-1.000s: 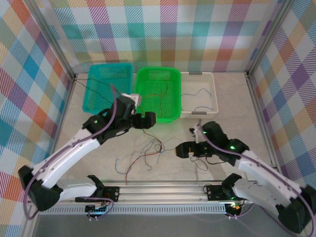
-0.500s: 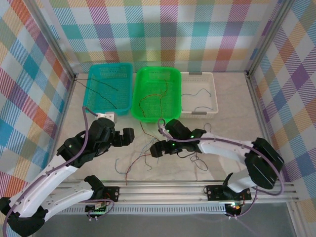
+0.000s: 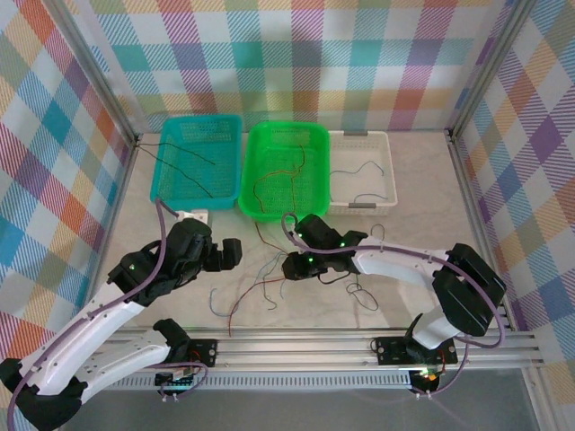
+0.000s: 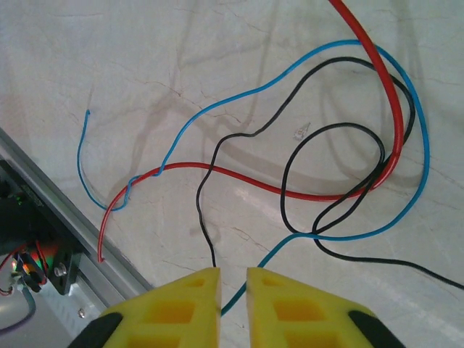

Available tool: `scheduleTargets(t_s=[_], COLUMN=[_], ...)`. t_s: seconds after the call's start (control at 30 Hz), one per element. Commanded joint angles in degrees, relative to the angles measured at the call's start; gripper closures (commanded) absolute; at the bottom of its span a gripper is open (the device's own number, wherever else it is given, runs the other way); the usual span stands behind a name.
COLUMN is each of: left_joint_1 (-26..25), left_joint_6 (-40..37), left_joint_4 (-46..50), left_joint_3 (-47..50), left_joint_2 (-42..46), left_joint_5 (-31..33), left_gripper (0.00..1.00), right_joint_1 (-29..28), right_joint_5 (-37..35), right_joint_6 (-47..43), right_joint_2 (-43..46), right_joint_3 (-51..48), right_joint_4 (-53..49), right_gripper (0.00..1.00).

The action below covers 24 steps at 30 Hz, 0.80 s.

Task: Untangle the cables

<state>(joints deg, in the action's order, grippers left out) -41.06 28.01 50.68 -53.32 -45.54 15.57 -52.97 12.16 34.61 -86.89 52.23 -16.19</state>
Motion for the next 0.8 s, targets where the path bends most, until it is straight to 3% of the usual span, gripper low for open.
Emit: scheduleTargets(t_s=[0.0,0.07,0.2,0.33,0.63,0.77], left_joint_1=[0.55,0.54,0.58,0.56,0.55,0.56], left_joint_6=[1.74,2.2,2.87,3.58,4.51,4.6], left_joint_4=[-1.25,-1.53,-1.79,-2.2,-4.0,-4.33], left_joint_3=[1.56,2.01,2.65,4.12,6.71,7.35], left_joint_2=[-0.03,-0.06,0.01,0.18,-0.25,0.01], left_joint_5=[-1.58,-2.11,-2.68,-3.3,-4.59,-4.57], left_gripper=[0.0,0.0,0.0,0.0,0.0,0.0], right_joint_1=[-0.29,-0.29,-0.38,-0.42,-0.64,-0.64], right_joint_5=[-1.43,-1.27,1.45,2.33,3.32,3.27], right_joint_6=[-1.57,-1.64,-0.53,0.95,1.84,1.83], right_joint_2=[1.87,1.54,-0.56,-0.38,-4.89,-6.23], right_joint_3=[2.41,3.0,2.71,0.7,1.11,2.11], right_joint_4=[-2.47,-3.13,-2.61,-0.69,-1.25,-1.57], right_gripper=[0.85,0.81,0.56,0.43,0.42,0.57])
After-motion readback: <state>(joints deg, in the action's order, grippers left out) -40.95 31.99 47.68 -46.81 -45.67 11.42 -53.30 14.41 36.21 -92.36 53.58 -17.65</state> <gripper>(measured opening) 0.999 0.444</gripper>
